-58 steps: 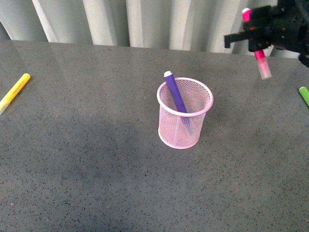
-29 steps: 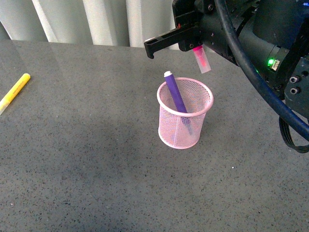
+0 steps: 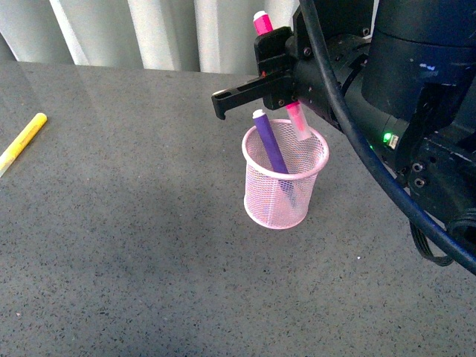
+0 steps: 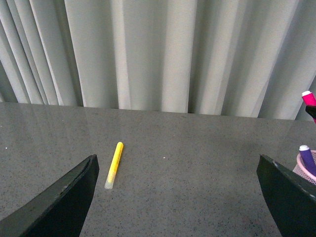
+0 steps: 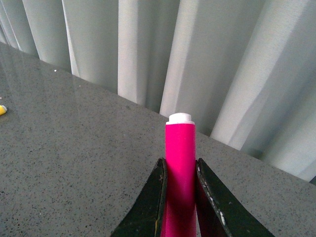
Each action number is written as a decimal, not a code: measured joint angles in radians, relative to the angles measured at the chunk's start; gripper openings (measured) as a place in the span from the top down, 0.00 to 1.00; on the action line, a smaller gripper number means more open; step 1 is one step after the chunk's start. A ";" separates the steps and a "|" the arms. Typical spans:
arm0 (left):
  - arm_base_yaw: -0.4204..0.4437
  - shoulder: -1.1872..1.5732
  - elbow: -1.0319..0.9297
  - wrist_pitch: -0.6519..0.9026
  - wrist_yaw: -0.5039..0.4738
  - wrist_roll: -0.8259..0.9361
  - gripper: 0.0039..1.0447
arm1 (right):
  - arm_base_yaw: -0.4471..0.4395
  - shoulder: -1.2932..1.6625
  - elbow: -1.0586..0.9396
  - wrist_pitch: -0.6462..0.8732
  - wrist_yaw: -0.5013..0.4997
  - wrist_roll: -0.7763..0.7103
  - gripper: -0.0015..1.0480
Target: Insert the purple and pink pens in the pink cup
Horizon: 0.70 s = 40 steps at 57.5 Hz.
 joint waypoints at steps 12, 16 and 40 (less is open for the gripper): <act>0.000 0.000 0.000 0.000 0.000 0.000 0.06 | 0.005 0.014 -0.004 0.005 0.002 0.012 0.89; 0.000 0.000 0.000 0.000 0.000 0.000 0.06 | 0.005 0.014 -0.007 0.006 0.002 0.017 0.89; 0.000 0.000 0.000 0.000 0.000 0.000 0.06 | 0.006 0.015 -0.033 0.013 0.006 0.044 0.89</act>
